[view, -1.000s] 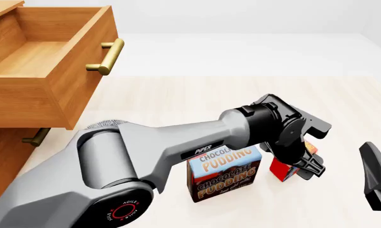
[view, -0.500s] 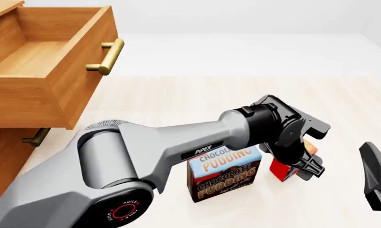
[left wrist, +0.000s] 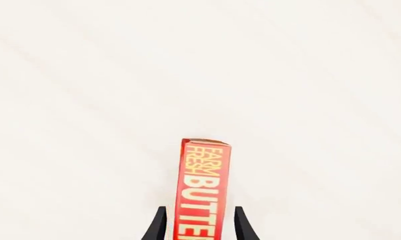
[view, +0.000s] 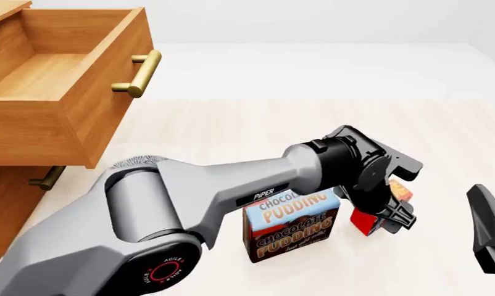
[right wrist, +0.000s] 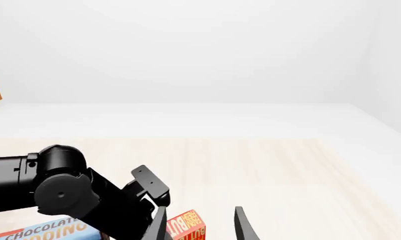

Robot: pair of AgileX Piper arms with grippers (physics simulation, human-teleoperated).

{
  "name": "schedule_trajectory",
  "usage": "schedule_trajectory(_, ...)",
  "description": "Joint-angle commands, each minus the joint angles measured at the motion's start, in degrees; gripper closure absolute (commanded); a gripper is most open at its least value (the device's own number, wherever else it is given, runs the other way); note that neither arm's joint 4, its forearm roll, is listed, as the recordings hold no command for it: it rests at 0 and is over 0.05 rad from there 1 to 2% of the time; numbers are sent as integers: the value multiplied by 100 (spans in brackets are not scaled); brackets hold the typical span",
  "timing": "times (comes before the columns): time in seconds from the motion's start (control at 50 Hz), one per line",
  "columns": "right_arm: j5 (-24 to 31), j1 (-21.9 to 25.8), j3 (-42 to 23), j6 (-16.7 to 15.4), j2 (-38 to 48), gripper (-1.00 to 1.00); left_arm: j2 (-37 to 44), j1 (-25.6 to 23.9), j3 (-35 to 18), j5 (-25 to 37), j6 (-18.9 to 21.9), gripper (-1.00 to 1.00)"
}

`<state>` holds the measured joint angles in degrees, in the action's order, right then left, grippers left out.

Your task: Put the butter at the back in the top drawer of the cabinet and close it.

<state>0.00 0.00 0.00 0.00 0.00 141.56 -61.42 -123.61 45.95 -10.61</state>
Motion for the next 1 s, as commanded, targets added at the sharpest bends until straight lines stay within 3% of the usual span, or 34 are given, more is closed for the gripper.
schedule_trajectory(0.02,0,0,0,0,0,-100,106,-16,-57,-2,-51,-100)
schedule_trajectory(0.46,0,0,0,0,0,-100,255,-19,-13,-93,-192,-100)
schedule_trajectory(0.48,0,0,0,0,0,-100,266,-21,-27,-84,-195,100)
schedule_trajectory(1.0,0,0,0,0,0,-100,-55,-80,83,-365,2,100)
